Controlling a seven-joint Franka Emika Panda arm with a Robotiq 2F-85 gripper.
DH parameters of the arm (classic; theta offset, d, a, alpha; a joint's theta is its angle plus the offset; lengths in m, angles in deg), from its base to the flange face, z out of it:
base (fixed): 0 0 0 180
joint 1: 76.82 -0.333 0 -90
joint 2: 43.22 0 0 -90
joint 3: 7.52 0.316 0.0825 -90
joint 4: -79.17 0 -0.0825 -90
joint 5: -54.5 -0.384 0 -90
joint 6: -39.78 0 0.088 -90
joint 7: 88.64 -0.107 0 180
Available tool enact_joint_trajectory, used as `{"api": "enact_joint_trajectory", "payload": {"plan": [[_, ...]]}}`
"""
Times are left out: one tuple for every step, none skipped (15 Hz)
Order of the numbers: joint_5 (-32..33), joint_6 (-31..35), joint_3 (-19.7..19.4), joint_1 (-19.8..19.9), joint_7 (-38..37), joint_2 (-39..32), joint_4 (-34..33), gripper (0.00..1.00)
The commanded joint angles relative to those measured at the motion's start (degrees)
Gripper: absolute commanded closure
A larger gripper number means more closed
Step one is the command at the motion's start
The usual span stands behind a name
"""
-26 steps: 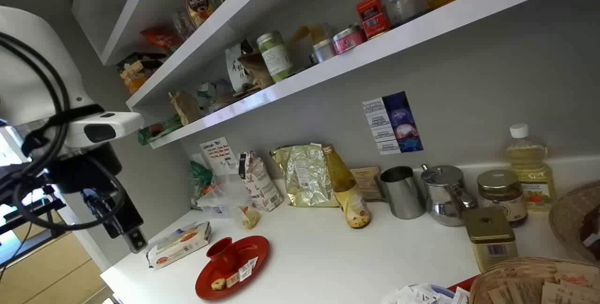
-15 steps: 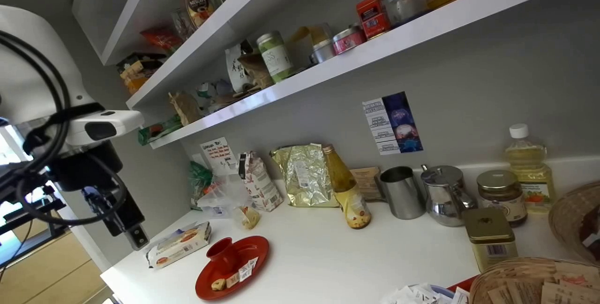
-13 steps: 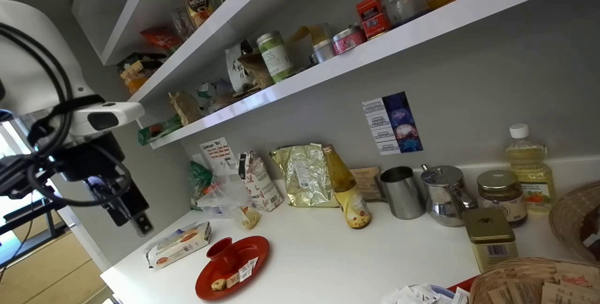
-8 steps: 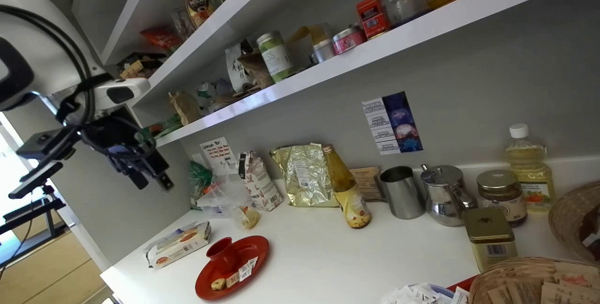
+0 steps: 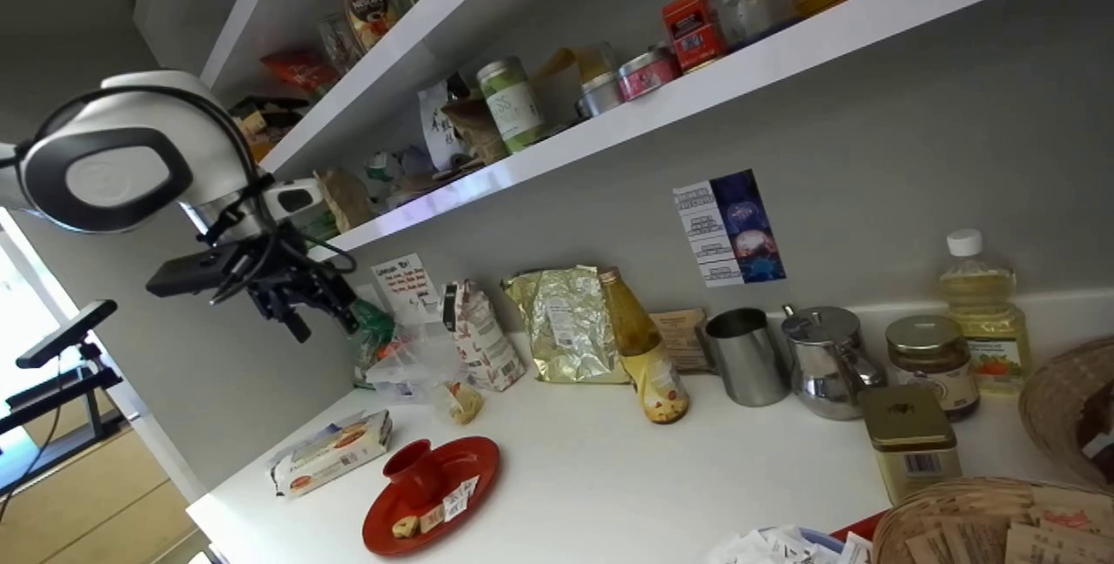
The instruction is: Remove the cup from the plate
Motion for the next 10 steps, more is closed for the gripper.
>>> {"api": "enact_joint_trajectory", "payload": {"plan": [[-0.43,0.85,4.25,-1.13,-3.09,-9.01,-6.41,0.0],[-0.02,0.86,5.73,-1.35,-4.83,-11.59,-8.49,0.0],[0.32,0.6,6.84,-1.37,-6.08,-13.46,-10.09,0.0],[0.77,0.41,7.94,-1.4,-7.66,-15.65,-12.01,0.0],[1.42,0.58,8.88,-1.34,-9.48,-17.86,-13.88,0.0],[1.98,0.43,9.53,-1.21,-11.1,-20.33,-15.8,0.0],[2.37,0.03,10.02,-1.1,-12.36,-22.19,-17.47,0.0],[2.74,-0.32,10.28,-0.94,-13.37,-24.1,-18.76,0.0],[2.97,-0.58,10.41,-0.81,-14.12,-25.95,-20.02,0.0],[2.87,-0.92,10.42,-0.63,-14.39,-27.87,-20.9,0.0]]}}
